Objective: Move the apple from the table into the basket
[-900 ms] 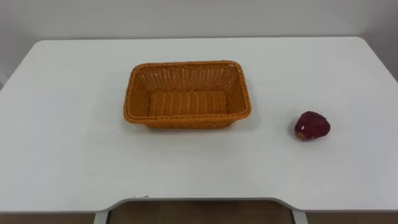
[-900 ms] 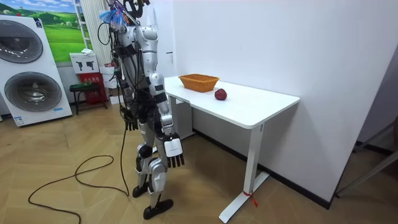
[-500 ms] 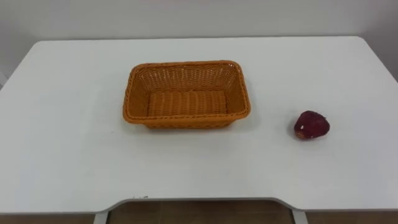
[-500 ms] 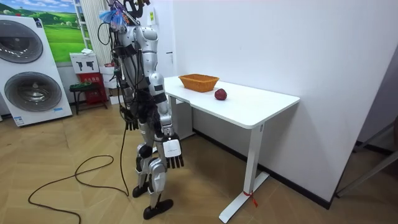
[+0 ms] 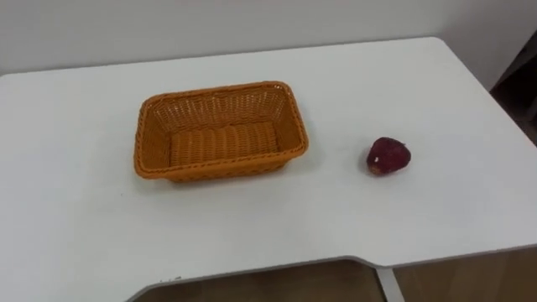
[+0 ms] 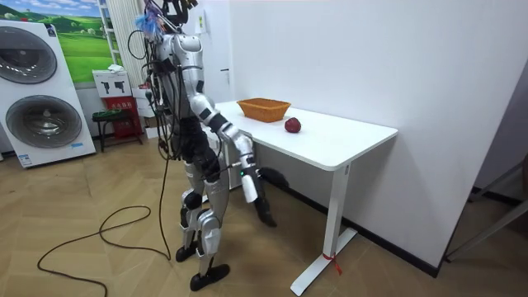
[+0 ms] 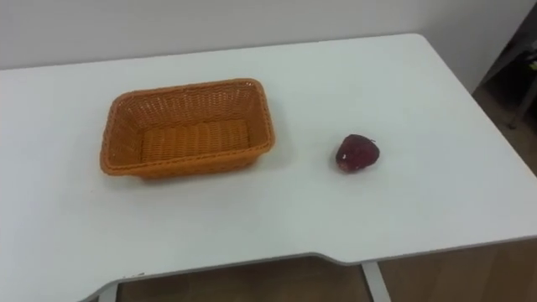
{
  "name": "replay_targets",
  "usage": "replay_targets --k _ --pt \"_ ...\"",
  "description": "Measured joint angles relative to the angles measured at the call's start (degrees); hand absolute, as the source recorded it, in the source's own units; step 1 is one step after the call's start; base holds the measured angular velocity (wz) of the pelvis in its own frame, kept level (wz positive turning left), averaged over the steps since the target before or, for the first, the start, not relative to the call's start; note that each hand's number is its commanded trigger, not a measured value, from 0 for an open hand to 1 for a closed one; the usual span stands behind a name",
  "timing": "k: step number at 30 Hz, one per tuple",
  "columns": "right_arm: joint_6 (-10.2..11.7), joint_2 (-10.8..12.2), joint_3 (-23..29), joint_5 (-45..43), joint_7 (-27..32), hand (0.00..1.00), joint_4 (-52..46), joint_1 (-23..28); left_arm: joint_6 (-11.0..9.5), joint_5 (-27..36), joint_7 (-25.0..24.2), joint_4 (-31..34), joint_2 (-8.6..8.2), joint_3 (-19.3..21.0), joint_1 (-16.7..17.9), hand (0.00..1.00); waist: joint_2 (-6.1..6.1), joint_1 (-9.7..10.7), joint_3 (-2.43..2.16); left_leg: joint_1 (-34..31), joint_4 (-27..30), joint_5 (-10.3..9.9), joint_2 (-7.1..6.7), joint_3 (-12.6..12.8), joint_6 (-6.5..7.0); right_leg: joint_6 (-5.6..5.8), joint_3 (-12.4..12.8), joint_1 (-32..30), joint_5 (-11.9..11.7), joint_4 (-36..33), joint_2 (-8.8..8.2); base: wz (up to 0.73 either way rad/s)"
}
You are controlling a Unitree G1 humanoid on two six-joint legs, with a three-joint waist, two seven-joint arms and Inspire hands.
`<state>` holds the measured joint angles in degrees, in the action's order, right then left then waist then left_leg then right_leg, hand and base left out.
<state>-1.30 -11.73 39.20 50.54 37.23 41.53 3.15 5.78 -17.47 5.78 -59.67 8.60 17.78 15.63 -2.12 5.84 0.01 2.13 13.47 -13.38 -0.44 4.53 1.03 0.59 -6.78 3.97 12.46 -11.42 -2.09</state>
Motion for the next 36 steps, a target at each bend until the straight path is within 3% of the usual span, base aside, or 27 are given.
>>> replay_targets --k 3,5,7,14,18,22,28,36 --pt "2.9 -0.2 -0.1 -8.9 7.2 0.00 -11.3 -0.6 -0.9 -0.2 1.0 0.3 0.23 -1.2 0.2 0.00 -0.43 -0.2 0.08 -0.8 0.1 0.0 0.01 -0.1 0.02 0.00 -0.1 -0.3 0.0 -0.2 0.00 0.00" --pt "3.5 -0.1 -1.5 -15.2 11.7 0.00 -18.7 -0.3 -1.0 -0.2 1.4 0.3 0.17 -2.5 0.4 0.00 -0.59 -0.9 0.23 -0.9 0.1 0.0 0.03 0.0 0.02 0.00 0.0 -0.3 0.0 -0.2 0.04 -0.04" --pt "4.9 -0.1 -4.6 -26.9 15.7 0.00 -26.3 -0.1 -1.2 0.0 1.6 0.5 0.21 -3.9 0.4 0.00 -0.36 -1.3 0.06 -1.1 0.1 0.0 0.10 0.1 0.02 -0.04 0.1 -1.0 0.0 -0.5 0.10 -0.04" --pt "6.9 -0.1 -13.8 -49.6 18.3 0.00 -37.5 0.6 -1.5 -0.7 1.3 0.8 0.13 -8.7 -0.5 0.00 0.04 -3.7 -0.03 -0.9 -0.1 0.0 0.35 0.3 0.01 -0.20 0.3 -1.1 -0.3 -0.3 0.32 0.00" --pt "7.6 -0.1 -20.3 -52.1 14.7 0.00 -38.7 1.5 -1.6 -0.6 1.2 1.3 -0.09 -10.9 -0.5 0.00 0.97 -4.7 -0.26 -0.4 -0.3 0.1 0.38 0.4 0.00 -0.23 0.4 -1.0 -0.3 -0.4 0.32 -0.02" --pt "7.6 0.0 -26.5 -53.1 7.6 0.00 -38.6 3.1 -2.1 -0.1 0.1 1.3 -0.29 -11.3 -0.6 0.00 1.37 -5.9 -0.12 -0.5 -0.3 0.2 0.64 0.8 -0.12 -0.42 0.5 -1.0 -0.4 -0.4 0.45 -0.03" --pt "7.6 -0.2 -32.9 -53.3 -2.1 0.00 -36.8 5.1 -3.3 -0.2 -0.4 1.3 -0.24 -11.7 -0.4 0.00 0.94 -6.2 0.18 -0.7 -0.3 0.2 0.58 0.0 -0.17 -0.46 -0.2 -0.9 -0.4 -0.3 0.38 0.04" --pt "7.6 -0.1 -35.7 -53.1 -12.0 0.00 -35.5 4.9 -3.7 -0.7 -1.4 0.5 0.06 -12.5 -0.5 0.00 0.01 -6.4 0.06 -1.0 -0.2 0.2 0.54 -0.5 -0.18 -0.46 -1.2 -0.8 -0.4 -0.2 0.30 0.04"
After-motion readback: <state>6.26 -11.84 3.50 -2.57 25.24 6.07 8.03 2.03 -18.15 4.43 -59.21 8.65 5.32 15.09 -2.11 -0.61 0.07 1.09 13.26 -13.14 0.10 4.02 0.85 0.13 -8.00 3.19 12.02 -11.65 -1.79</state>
